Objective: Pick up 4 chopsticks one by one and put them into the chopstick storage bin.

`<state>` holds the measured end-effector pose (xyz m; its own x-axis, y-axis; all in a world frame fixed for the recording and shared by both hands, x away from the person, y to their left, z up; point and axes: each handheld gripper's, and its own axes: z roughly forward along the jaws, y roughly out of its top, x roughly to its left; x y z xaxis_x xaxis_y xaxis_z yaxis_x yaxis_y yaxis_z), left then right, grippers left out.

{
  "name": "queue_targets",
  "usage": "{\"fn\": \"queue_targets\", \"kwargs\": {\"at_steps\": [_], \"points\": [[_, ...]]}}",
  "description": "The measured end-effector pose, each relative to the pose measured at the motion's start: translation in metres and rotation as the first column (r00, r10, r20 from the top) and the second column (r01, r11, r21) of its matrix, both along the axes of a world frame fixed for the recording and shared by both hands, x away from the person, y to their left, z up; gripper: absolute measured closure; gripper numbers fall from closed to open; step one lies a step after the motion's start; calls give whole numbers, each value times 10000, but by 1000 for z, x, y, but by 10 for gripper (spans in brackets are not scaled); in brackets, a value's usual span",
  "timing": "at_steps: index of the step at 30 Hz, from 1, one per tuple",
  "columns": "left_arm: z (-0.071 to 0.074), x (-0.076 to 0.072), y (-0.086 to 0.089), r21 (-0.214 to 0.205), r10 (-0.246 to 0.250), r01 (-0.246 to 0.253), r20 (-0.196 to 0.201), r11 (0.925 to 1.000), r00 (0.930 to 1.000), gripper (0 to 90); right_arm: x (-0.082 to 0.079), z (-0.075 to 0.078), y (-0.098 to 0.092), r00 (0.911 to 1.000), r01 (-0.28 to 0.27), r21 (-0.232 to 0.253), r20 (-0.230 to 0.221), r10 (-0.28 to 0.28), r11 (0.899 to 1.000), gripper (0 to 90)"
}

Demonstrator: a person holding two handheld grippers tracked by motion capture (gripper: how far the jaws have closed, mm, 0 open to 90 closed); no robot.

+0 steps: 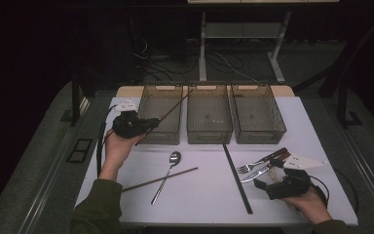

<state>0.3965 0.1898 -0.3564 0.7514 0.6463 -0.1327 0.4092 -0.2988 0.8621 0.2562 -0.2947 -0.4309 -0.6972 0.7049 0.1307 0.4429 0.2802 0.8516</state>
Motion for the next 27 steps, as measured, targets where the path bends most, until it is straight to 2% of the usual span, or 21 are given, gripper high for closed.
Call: {"fn": "queue_targets", "kwargs": {"at_steps": [7, 9, 16, 23, 27], "points": [[4, 21, -3, 256, 340, -340, 9, 9991, 9994, 851, 0, 0, 0, 10000, -10, 12, -2, 10, 10000, 5], [5, 27, -3, 211, 421, -421, -9, 9989, 9991, 851, 0, 0, 0, 10000, -15, -2, -16, 15, 10000, 5], [-1, 43, -5, 328, 895, -891, -118, 9955, 9959, 851, 0, 0, 1, 10000, -29, -23, -55, 29, 10000, 5], [-10, 59, -1, 613, 1570, -1546, -359, 9861, 9869, 851, 0, 0, 1, 10000, -23, -28, -57, 23, 10000, 5], [-15, 65, 1, 648, 2045, -2010, -540, 9774, 9774, 851, 0, 0, 1, 10000, -29, -6, -61, 29, 10000, 5]]}}
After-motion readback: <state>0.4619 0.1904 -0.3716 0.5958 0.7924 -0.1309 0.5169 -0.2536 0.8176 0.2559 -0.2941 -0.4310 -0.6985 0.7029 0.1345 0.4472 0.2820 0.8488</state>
